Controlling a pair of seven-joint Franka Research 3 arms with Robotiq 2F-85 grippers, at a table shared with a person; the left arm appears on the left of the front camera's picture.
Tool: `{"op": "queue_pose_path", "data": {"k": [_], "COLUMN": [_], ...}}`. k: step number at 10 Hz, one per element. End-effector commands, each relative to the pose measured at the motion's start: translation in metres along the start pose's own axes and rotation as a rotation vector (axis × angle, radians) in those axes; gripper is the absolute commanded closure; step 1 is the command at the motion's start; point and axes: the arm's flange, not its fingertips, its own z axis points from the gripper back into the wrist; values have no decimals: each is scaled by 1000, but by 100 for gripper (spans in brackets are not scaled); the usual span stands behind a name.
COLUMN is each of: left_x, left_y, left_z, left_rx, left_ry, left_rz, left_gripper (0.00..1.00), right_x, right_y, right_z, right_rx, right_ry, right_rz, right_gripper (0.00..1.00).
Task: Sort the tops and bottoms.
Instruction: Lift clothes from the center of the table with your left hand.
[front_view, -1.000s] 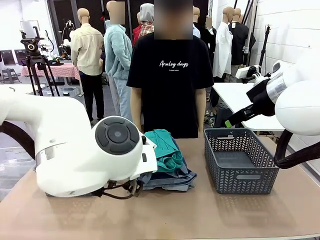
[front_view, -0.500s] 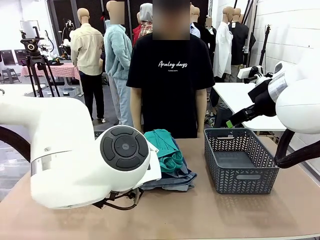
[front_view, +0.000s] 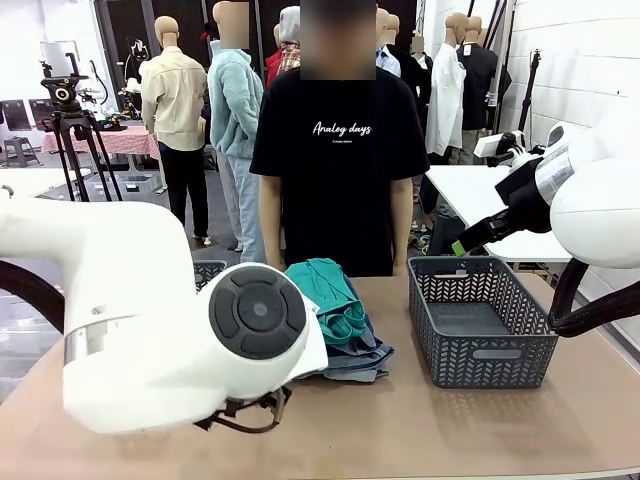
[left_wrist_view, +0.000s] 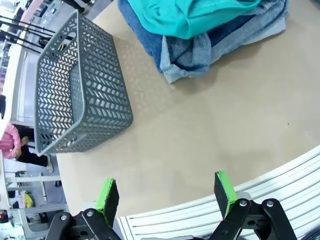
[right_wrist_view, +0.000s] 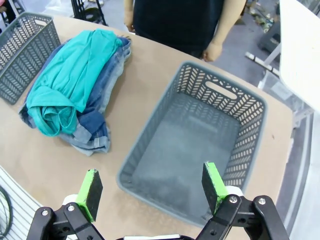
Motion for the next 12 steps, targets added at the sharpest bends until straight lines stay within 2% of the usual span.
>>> {"op": "queue_pose_path", "data": {"k": [1, 11, 12], "left_x": [8, 5, 20], "left_y": [9, 8, 26], "left_z": [-5, -4, 0], "left_rx": [-5, 2, 23], "left_ry": [-5, 6, -21], "left_rz": [-27, -10, 30], "left_gripper": [0, 0, 0], "right_x": [0, 0, 0], "right_y": [-1, -1, -1], "right_z": [0, 0, 0], "right_rx": [2, 2, 2], "right_ry": [-4, -4, -4], "right_rz": [2, 2, 2], "right_gripper": [0, 0, 0]}}
